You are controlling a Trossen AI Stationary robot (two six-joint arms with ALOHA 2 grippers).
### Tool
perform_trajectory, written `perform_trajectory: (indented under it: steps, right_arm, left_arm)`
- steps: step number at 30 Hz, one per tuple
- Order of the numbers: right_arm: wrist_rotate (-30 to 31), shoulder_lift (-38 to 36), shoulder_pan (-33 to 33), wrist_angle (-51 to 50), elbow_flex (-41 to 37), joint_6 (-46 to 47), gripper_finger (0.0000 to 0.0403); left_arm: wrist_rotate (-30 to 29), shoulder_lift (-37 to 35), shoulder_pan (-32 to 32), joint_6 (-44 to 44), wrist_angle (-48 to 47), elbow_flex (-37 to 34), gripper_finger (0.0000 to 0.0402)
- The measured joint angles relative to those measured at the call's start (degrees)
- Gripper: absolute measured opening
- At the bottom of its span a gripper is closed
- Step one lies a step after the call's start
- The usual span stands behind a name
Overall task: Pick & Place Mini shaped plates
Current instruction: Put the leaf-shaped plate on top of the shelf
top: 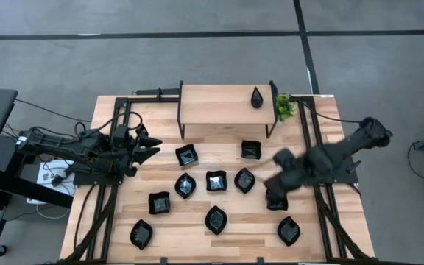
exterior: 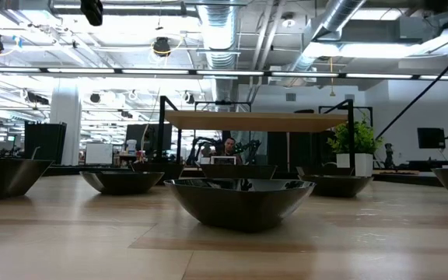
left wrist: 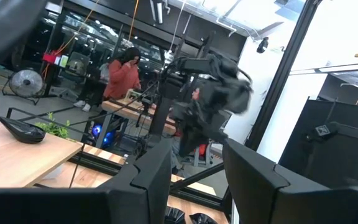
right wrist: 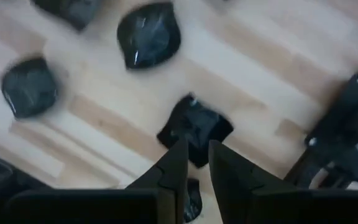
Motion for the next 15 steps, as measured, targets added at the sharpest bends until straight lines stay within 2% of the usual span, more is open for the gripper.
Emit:
perform_trajectory:
  steps: [4,9,15]
  right_arm:
    - [-0.15,0.99,3.96,6.88,-3.84,4.82,0.0061]
    - [0.03,3.25,4.67,16.85,-7.55,7.51,0.0061]
    - [-0.18,7.42,2.82,14.28,-7.75,14.33,0.0061]
  left_arm:
    - [0.22,0.06,0.0,0.15,-0.28,-0.02,0.0145]
    - [3.48,0.12,-0.01,0.17,-0.89,-0.02,0.0145]
    - [4.96,0.12,0.0,0.0,-1.89,-0.02,0.0145]
